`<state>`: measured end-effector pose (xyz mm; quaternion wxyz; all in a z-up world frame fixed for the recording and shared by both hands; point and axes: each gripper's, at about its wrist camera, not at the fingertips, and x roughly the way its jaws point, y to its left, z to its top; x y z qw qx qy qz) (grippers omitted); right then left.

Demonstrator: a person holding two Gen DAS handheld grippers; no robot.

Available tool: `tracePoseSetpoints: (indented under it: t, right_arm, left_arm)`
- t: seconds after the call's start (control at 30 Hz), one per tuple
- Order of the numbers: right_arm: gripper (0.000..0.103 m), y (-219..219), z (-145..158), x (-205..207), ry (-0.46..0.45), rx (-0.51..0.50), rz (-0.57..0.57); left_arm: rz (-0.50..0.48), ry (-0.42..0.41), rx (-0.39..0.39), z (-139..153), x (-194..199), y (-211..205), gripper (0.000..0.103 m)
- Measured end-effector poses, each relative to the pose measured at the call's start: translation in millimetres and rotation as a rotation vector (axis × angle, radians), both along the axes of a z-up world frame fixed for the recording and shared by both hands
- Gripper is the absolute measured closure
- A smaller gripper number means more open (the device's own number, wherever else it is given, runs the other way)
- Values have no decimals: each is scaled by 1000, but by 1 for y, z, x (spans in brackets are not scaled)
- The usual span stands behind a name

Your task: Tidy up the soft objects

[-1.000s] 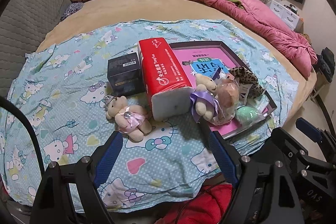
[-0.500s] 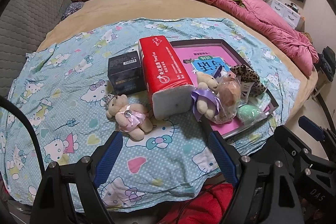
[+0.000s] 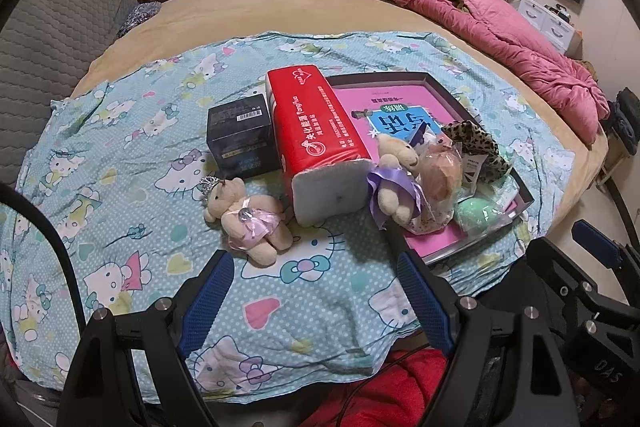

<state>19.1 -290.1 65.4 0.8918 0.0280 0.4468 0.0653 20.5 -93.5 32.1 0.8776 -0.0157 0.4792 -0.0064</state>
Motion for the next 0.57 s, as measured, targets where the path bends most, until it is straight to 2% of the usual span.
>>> tracePoseSetpoints:
  t: [0.57]
  right_arm:
    - [18,-3,-1,1,0,1,-8]
  left_arm:
    - [11,10,3,-5,2,3,19]
